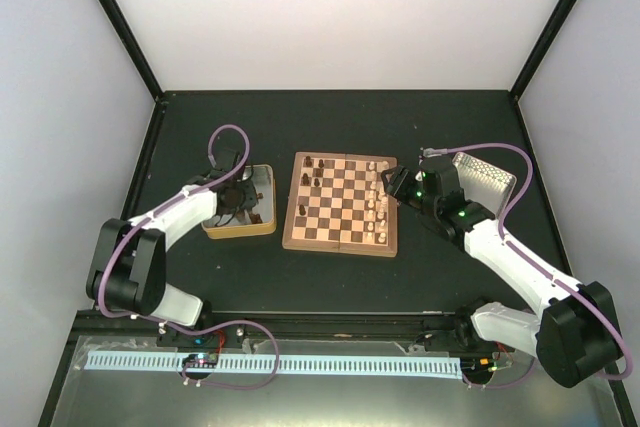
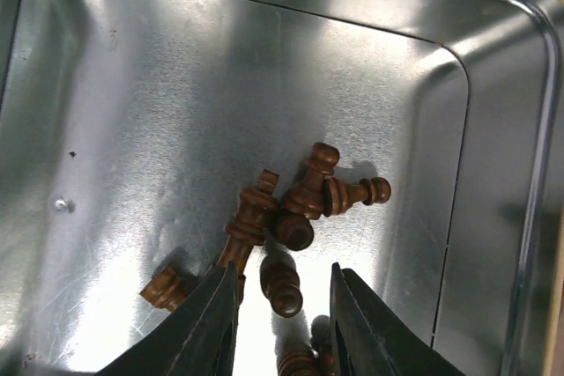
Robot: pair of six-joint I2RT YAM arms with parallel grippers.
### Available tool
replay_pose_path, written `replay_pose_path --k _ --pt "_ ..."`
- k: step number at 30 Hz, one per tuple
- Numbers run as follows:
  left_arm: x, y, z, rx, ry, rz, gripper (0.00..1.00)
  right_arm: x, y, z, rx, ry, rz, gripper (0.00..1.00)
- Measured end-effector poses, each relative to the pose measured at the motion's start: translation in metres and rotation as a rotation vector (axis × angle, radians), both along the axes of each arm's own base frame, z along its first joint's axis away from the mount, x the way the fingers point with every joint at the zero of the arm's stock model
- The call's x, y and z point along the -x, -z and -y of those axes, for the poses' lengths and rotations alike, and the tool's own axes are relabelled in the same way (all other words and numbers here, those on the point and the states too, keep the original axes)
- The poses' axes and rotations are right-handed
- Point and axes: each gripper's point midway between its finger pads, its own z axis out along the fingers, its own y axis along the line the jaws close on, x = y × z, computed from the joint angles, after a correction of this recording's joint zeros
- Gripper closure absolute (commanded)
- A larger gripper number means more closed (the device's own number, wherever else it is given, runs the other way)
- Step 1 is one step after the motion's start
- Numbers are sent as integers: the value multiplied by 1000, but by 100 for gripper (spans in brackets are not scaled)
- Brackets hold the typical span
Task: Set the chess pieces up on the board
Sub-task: Pick up the chess piece from the storage box, then place the chess piece on the chessboard.
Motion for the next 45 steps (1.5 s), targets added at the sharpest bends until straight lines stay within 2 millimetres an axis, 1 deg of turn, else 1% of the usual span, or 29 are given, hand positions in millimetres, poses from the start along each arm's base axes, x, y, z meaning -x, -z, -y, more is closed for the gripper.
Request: replay_pose_path --k 2,4,6,11,12,15,20,23,28,31,33,36,38,42,45 --pt "-1 0 2 11 6 -1 70 0 0 0 0 0 0 38" --pt "0 4 4 17 13 -13 75 0 0 0 0 0 0 38" --pt "1 10 6 21 19 -33 79 0 0 0 0 0 0 38" --pt "5 26 7 14 29 -92 82 0 0 0 0 0 -1 38" --pt "5 28 7 14 30 -98 85 0 0 0 1 0 -1 38" --pt "3 30 8 13 31 -108 93 0 1 0 1 0 -2 38" --pt "1 28 8 9 36 -102 95 0 1 0 1 0 -2 38" --pt "-1 16 7 10 34 -67 95 0 1 0 1 0 -2 38" --pt "-8 -25 9 39 37 58 95 0 1 0 1 -1 -3 38" --pt "-11 -40 15 66 60 96 94 0 1 0 1 -1 -3 38" --pt "-13 -45 26 105 105 106 94 0 1 0 0 -1 -3 38" --pt "-14 -52 50 169 194 108 94 0 1 0 0 -1 -3 38" --pt "-15 -60 72 198 267 120 93 0 1 0 0 -1 -3 38" --pt "-14 -78 126 213 435 158 93 0 1 0 0 0 -3 38" --pt "-15 -83 158 194 516 168 93 0 1 0 -3 2 -3 38"
